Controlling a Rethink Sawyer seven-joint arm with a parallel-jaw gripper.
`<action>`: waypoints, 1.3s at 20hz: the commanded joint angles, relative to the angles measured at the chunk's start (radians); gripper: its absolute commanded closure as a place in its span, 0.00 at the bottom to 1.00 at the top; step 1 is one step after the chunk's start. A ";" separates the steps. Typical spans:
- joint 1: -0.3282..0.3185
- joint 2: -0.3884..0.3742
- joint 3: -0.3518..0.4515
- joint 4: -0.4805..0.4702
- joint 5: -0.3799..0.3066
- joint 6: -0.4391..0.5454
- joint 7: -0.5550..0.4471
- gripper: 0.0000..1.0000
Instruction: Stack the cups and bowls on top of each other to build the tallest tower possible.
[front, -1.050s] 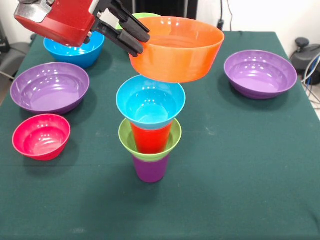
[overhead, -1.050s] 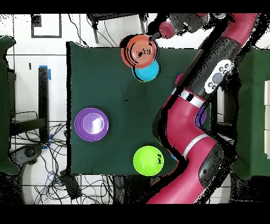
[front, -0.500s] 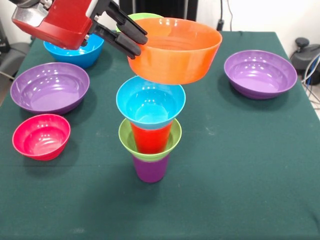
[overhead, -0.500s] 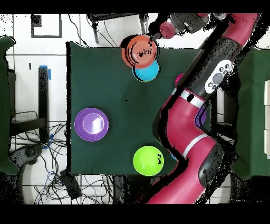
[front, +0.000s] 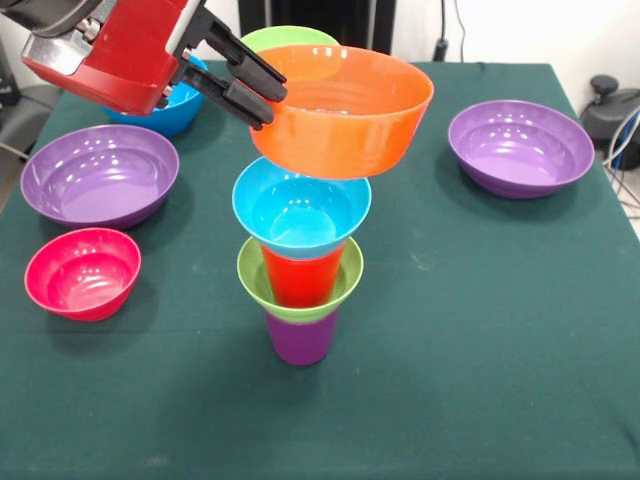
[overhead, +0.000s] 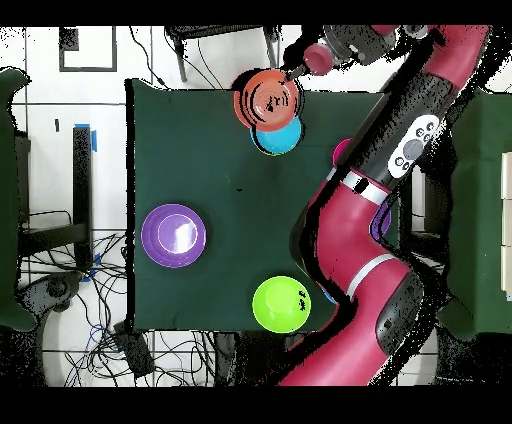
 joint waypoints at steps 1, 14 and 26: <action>0.020 -0.009 -0.165 -0.126 -0.089 -0.043 -0.122 1.00; 0.021 -0.006 -0.144 -0.148 -0.161 -0.011 -0.194 1.00; 0.013 0.012 -0.123 -0.150 -0.151 -0.034 -0.209 1.00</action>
